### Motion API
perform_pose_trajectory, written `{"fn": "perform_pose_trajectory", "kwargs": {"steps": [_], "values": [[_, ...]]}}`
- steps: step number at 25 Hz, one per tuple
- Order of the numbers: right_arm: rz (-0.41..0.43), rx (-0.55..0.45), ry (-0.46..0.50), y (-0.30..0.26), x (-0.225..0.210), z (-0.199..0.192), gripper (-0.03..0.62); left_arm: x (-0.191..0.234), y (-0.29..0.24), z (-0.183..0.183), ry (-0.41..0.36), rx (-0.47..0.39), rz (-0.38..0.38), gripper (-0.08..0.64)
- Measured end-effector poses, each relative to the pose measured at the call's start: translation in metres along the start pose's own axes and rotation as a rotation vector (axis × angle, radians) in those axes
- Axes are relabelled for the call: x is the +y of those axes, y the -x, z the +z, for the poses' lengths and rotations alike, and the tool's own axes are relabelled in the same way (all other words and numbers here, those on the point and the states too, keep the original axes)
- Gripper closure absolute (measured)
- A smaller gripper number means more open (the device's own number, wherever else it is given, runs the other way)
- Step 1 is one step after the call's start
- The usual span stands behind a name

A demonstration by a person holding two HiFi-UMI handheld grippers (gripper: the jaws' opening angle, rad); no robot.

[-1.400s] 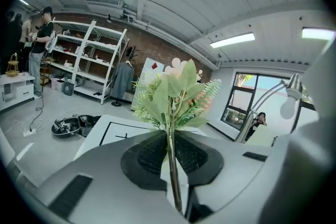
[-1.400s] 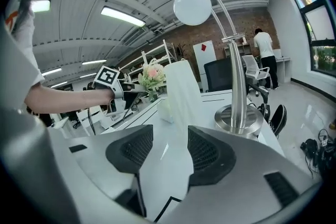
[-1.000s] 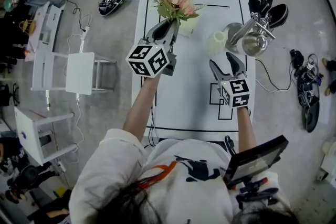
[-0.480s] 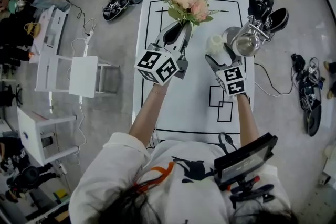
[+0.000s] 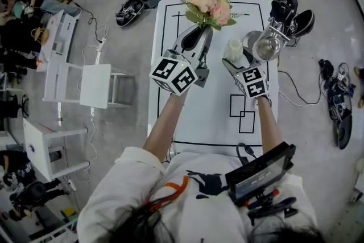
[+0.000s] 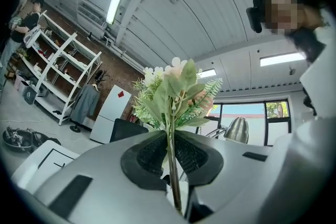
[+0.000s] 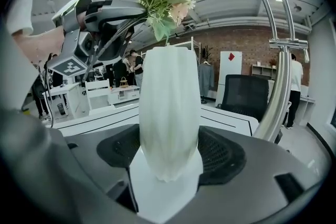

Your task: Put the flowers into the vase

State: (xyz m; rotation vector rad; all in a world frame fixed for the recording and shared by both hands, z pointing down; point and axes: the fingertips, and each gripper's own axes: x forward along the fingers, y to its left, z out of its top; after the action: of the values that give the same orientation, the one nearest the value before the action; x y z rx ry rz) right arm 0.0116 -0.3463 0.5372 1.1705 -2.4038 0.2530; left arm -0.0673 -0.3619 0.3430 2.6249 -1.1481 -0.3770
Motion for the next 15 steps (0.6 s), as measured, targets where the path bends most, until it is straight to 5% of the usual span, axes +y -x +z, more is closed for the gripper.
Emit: {"fn": "perform_pose_trajectory", "kwargs": {"steps": [15], "values": [[0.086, -0.005, 0.022, 0.001, 0.046, -0.004, 0.244, -0.020, 0.003, 0.030, 0.101, -0.224, -0.161, 0.518]]}}
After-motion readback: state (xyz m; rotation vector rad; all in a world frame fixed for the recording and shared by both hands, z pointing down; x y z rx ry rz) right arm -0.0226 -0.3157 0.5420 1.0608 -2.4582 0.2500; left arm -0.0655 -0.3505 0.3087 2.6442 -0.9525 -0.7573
